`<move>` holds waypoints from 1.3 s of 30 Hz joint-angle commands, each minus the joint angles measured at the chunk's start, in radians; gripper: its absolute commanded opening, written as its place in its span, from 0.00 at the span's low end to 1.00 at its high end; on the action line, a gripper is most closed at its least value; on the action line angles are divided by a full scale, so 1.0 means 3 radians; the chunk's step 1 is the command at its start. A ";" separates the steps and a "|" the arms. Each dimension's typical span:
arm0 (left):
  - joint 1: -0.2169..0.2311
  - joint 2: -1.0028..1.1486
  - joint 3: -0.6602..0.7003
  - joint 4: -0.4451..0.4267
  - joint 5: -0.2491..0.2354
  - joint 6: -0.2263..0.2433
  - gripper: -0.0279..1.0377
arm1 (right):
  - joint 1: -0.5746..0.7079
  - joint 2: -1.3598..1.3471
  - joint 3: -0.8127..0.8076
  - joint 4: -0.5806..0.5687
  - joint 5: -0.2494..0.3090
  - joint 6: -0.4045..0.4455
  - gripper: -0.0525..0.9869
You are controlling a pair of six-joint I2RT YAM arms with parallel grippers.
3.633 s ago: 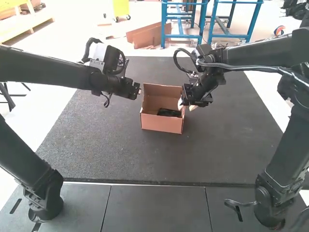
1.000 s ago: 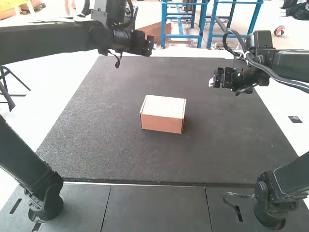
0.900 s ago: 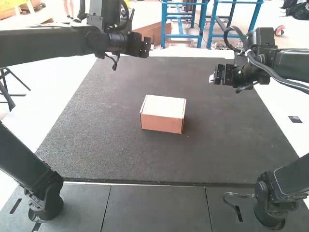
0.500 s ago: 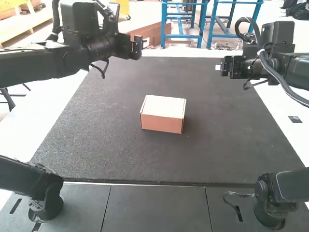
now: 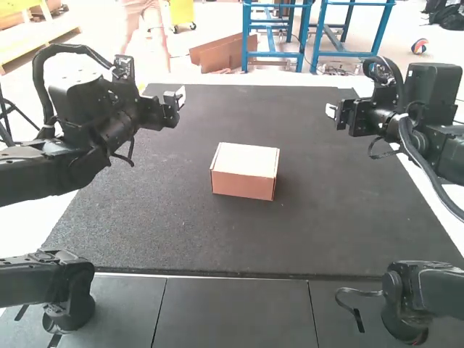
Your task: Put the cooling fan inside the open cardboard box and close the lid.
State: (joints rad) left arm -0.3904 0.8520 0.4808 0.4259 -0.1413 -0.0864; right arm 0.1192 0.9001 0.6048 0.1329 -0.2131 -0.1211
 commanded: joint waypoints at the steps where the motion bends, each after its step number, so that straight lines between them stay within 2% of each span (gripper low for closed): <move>1: 0.0115 -0.0151 -0.0192 0.0160 -0.0081 0.0032 0.94 | -0.0039 -0.0193 -0.0170 0.0150 0.0061 -0.0026 0.93; 8: 0.0284 -0.0309 -0.0544 0.0355 -0.0091 0.0032 0.94 | -0.0039 -0.0444 -0.0656 0.0615 0.0219 -0.0031 0.93; 17: 0.0279 -0.0621 -0.1112 0.0830 -0.0096 -0.0003 0.93 | -0.0045 -0.0756 -0.1172 0.1014 0.0270 -0.0062 0.93; 20: 0.0279 -0.0800 -0.1286 0.0840 -0.0096 0.0007 0.93 | -0.0045 -0.0889 -0.1351 0.1075 0.0276 -0.0138 0.93; 24: 0.0274 -0.1132 -0.1439 0.0656 -0.0096 0.0012 0.93 | -0.0045 -0.1149 -0.1576 0.1101 0.0291 -0.0174 0.93; 28: 0.0274 -0.1582 -0.1593 0.0324 -0.0091 0.0007 0.93 | -0.0045 -0.1492 -0.1806 0.1070 0.0311 -0.0246 0.93; 29: 0.0274 -0.1715 -0.1608 0.0145 -0.0086 0.0002 0.93 | -0.0045 -0.1604 -0.1863 0.1060 0.0311 -0.0251 0.93; 31: 0.0269 -0.2012 -0.1613 -0.0315 -0.0086 -0.0157 0.93 | -0.0045 -0.1855 -0.1965 0.0999 0.0327 -0.0251 0.93; 32: 0.0274 -0.2170 -0.1608 -0.0499 -0.0086 -0.0177 0.93 | -0.0045 -0.1998 -0.2006 0.0948 0.0327 -0.0251 0.93; 36: 0.0274 -0.2876 -0.1613 -0.1144 -0.0091 -0.0259 0.93 | -0.0014 -0.2663 -0.2021 0.0268 0.0342 -0.0256 0.93; 39: 0.0294 -0.2758 -0.1613 -0.1113 -0.0091 -0.0341 0.93 | -0.0024 -0.3062 -0.2016 -0.0208 0.0347 -0.0241 0.93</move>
State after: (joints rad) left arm -0.3077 0.0162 0.0059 0.0933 -0.1616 -0.1486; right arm 0.1192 0.0532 0.0036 0.1066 -0.1223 -0.1879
